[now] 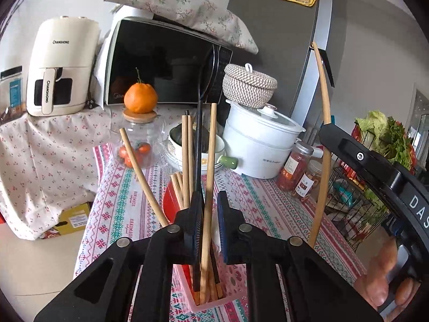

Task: Organize utensils
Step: 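Lower both bamboo chopsticks into the pink basket and open both tools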

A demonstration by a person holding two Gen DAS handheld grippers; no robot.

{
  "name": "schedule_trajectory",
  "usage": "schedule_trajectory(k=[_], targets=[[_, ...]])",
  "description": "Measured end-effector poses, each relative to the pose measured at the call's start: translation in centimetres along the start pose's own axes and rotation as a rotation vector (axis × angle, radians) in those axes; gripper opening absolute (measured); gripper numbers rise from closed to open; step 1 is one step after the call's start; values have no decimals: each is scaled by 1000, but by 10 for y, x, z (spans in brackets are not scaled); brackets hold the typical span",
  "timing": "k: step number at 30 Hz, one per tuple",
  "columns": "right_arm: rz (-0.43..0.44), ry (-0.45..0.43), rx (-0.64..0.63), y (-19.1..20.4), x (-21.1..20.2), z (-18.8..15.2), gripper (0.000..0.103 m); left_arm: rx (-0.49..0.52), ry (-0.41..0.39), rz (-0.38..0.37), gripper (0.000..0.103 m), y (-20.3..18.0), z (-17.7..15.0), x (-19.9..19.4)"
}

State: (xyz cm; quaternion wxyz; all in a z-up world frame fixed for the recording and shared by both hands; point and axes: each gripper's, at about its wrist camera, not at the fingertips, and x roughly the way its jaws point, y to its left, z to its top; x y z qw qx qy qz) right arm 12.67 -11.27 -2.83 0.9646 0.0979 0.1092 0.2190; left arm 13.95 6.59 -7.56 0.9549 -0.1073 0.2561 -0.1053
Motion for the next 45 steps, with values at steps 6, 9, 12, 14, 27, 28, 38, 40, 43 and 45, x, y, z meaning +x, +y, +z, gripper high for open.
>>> schedule_trajectory(k=[6,9,12,14,27,28,38,40,43,45], targets=[[-16,-59,47,12,5,-3,7,-153,-18,-7,43,26,16,-39],[-27,-76,34,20,15,-4,7,-220,54,43,45,44,22,-53],[-59,-80,36,22,26,-11,7,-237,175,102,61,59,20,-54],[-82,-73,22,25,33,-20,7,-265,235,109,61,70,16,-52],[-208,-43,-85,36,46,-64,7,-249,332,118,61,72,8,-48],[-208,-41,-96,37,46,-66,7,-249,332,118,61,72,8,-49],[-193,12,-128,38,46,-81,7,-246,322,124,61,70,9,-51],[-193,26,-123,36,45,-82,8,-247,324,127,61,69,9,-50],[-166,72,-98,32,44,-80,8,-243,326,123,61,67,8,-49],[-148,139,-93,32,44,-75,19,-228,328,121,61,63,7,-50]])
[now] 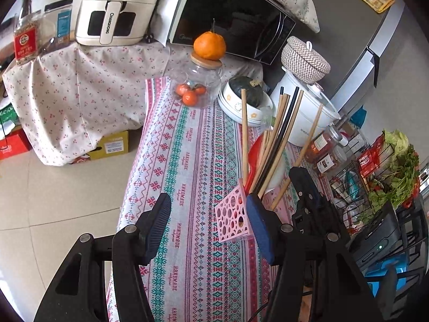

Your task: Organize utensils

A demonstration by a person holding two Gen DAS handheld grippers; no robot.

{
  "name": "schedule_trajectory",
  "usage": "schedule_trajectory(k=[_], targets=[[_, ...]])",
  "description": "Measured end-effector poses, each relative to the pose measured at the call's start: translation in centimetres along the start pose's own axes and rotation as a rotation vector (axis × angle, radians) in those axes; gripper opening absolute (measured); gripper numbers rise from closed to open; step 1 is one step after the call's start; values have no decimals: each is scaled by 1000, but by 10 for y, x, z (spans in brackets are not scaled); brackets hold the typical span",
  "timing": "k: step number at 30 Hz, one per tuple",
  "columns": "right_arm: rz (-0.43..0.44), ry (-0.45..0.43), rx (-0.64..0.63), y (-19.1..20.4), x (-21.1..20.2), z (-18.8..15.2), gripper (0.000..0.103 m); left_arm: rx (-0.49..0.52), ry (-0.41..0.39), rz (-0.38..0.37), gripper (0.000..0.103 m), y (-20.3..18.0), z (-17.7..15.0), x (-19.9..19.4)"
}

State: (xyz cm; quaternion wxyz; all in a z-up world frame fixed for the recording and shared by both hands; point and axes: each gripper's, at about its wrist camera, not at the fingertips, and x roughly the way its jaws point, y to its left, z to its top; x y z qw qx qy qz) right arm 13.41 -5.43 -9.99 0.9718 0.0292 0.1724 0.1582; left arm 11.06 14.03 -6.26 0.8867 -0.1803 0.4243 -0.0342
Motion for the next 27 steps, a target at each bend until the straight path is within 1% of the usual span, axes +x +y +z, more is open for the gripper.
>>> schedule_trajectory(k=[1,2,3,5,6,8,11,12,15,16,17,19,21,22,24,25,26,27], targets=[[5,18,0,-1,-2,3,26,10,2,3,61,-2,-1,0],[13,36,4,-3,-5,5,40,18,3,5,61,-4,-2,0],[18,55,9,-5,-8,8,44,25,3,6,61,-5,-3,0],[37,85,14,-9,-17,13,45,38,4,12,61,-9,-6,-1],[30,106,7,-11,-21,15,48,46,6,15,61,-11,-8,-2],[28,171,8,-15,-29,20,52,69,10,21,61,-16,-12,-4],[54,280,19,-18,-42,25,59,104,24,33,65,-25,-21,-8],[54,322,21,-17,-47,26,64,110,27,31,67,-27,-25,-10],[94,431,50,-17,-66,28,72,112,27,47,74,-33,-36,-21],[92,462,53,-18,-72,28,73,112,29,53,77,-35,-39,-25],[84,485,57,-19,-79,26,77,115,33,62,78,-37,-43,-29],[73,504,87,-25,-93,22,80,122,33,85,82,-42,-51,-36],[65,492,124,-30,-106,18,85,142,11,107,84,-49,-58,-44],[55,491,131,-30,-111,17,86,156,-4,122,88,-53,-61,-48],[49,487,111,-27,-118,19,90,191,-31,149,93,-61,-67,-55],[60,477,92,-24,-122,21,92,206,-45,167,94,-65,-70,-58],[70,465,75,-23,-125,24,98,220,-58,183,94,-69,-72,-61],[70,445,63,-22,-129,27,102,232,-70,192,95,-72,-74,-63]])
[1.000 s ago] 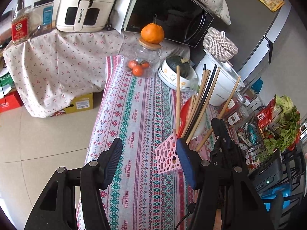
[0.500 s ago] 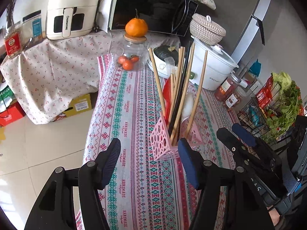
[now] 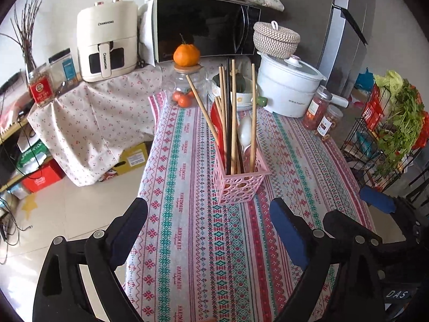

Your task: Organize utensils

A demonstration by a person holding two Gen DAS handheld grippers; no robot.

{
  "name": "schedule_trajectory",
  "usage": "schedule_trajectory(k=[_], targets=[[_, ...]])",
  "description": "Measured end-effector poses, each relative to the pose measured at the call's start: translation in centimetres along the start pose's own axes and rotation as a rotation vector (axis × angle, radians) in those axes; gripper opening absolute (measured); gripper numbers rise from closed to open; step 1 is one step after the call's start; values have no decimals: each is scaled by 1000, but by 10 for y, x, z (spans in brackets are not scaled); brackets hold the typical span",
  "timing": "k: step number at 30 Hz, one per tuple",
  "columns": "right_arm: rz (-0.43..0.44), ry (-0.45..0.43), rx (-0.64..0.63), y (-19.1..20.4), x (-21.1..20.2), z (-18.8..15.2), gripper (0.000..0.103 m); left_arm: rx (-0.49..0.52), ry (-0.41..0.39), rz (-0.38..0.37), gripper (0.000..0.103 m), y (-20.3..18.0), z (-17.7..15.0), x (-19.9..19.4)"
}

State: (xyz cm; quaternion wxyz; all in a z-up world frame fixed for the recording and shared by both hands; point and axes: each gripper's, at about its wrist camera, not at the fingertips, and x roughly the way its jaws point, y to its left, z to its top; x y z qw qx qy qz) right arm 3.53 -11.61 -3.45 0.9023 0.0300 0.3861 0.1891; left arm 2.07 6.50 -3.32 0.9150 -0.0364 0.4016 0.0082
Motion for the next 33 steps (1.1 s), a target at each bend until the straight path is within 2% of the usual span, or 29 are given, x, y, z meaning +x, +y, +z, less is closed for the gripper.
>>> schedule_trajectory(k=[2,5,15,22,33], targets=[[-22,-42,-13,1,-9,1,102,10,-22,25,96,-5,1,-4],[-47,-63,-9,0,-15,3,103,8,-23,18,97,-7,1,-4],[-75,-25,0,-8,-5,-2,103,24,-26,32,98,-10,1,5],[-114,-35,-25,-6,-4,-5,103,32,-26,29,98,-14,2,7],[-102,-32,-3,-9,-5,-6,103,50,-36,40,99,-18,2,8]])
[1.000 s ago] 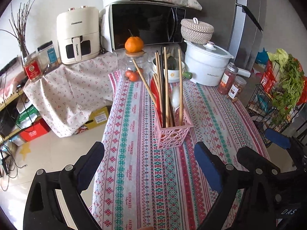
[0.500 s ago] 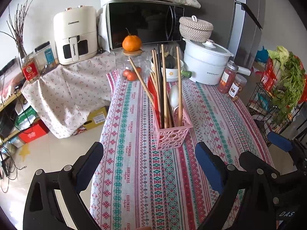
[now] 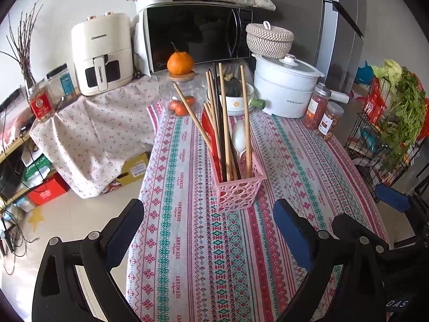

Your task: Organize utensils

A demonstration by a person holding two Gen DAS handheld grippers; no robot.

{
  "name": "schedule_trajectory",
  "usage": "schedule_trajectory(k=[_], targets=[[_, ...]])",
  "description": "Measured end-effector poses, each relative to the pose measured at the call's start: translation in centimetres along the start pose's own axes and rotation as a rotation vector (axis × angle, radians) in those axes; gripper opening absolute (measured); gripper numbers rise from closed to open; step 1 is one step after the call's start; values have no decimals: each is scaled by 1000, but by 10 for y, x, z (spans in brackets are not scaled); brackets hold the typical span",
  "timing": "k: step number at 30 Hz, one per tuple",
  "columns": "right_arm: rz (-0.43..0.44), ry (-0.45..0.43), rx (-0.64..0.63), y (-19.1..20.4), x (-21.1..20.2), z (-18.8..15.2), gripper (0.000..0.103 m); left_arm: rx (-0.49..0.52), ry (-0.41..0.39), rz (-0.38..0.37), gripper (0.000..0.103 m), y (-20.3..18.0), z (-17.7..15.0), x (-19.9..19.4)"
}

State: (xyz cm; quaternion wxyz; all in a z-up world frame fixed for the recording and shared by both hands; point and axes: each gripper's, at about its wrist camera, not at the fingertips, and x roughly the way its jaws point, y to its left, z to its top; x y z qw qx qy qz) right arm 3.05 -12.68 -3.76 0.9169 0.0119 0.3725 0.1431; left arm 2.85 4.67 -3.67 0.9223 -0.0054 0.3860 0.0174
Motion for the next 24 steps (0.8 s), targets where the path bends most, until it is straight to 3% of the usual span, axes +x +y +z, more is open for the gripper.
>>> schedule_trajectory(k=[24], targets=[[0,0,13,-3,3,-2,103,-3,7,-2,99,-3,-3,5]])
